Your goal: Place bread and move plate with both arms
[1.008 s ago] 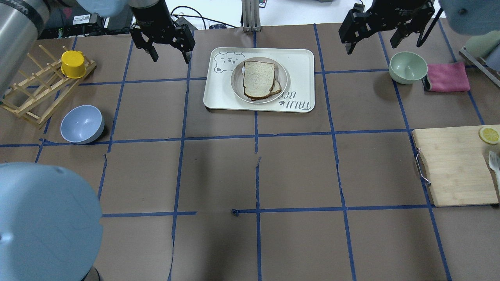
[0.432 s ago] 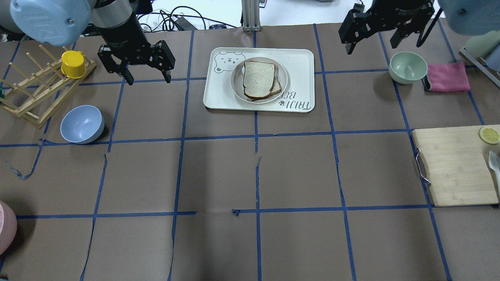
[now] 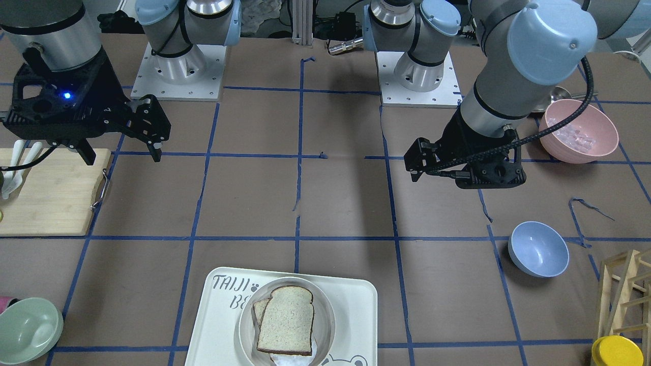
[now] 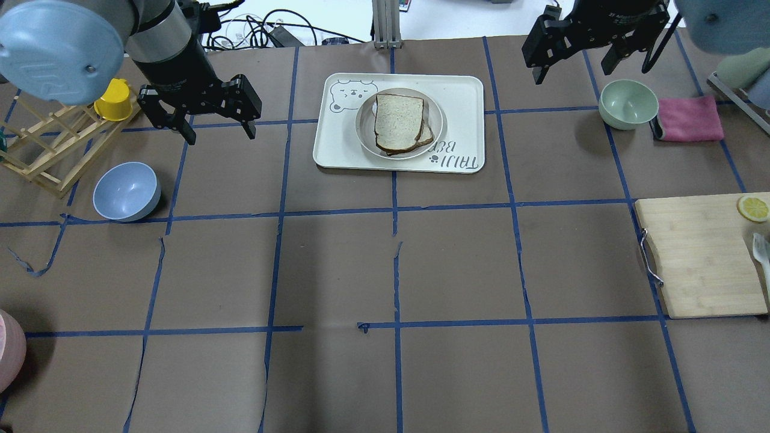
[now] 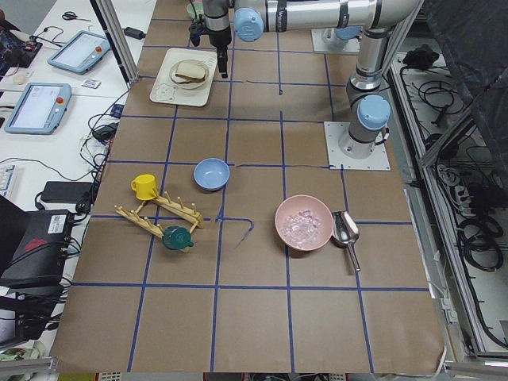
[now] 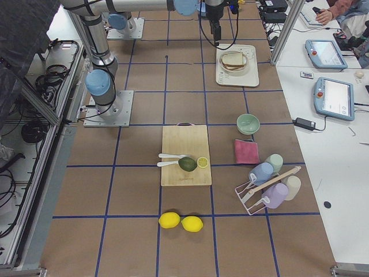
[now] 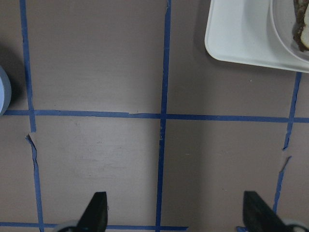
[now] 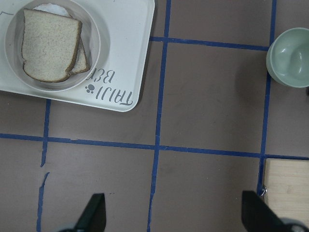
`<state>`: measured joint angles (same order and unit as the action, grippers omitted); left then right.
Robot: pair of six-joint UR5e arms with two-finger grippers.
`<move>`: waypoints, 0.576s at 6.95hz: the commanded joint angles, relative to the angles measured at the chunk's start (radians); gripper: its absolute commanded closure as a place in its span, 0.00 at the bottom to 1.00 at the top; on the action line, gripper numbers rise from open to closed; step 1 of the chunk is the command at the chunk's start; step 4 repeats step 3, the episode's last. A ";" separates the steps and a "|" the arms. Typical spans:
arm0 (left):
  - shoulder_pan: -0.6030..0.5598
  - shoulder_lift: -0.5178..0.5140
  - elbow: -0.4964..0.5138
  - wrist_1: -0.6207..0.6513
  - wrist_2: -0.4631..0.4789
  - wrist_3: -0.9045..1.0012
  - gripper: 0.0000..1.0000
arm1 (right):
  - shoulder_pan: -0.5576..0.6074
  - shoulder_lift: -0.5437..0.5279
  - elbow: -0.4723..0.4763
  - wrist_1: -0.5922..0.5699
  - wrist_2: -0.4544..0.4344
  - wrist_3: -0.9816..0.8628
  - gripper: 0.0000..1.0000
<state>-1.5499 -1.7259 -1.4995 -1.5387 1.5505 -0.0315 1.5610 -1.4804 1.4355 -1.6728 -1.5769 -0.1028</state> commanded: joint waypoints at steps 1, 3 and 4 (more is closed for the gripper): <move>0.002 0.022 -0.007 0.000 0.000 -0.001 0.00 | -0.001 0.000 0.000 0.001 0.000 0.000 0.00; 0.002 0.052 -0.022 -0.006 0.002 -0.001 0.00 | -0.001 0.000 0.000 0.001 0.000 0.000 0.00; 0.002 0.052 -0.022 -0.006 0.002 -0.001 0.00 | -0.001 0.000 0.000 0.001 0.000 0.000 0.00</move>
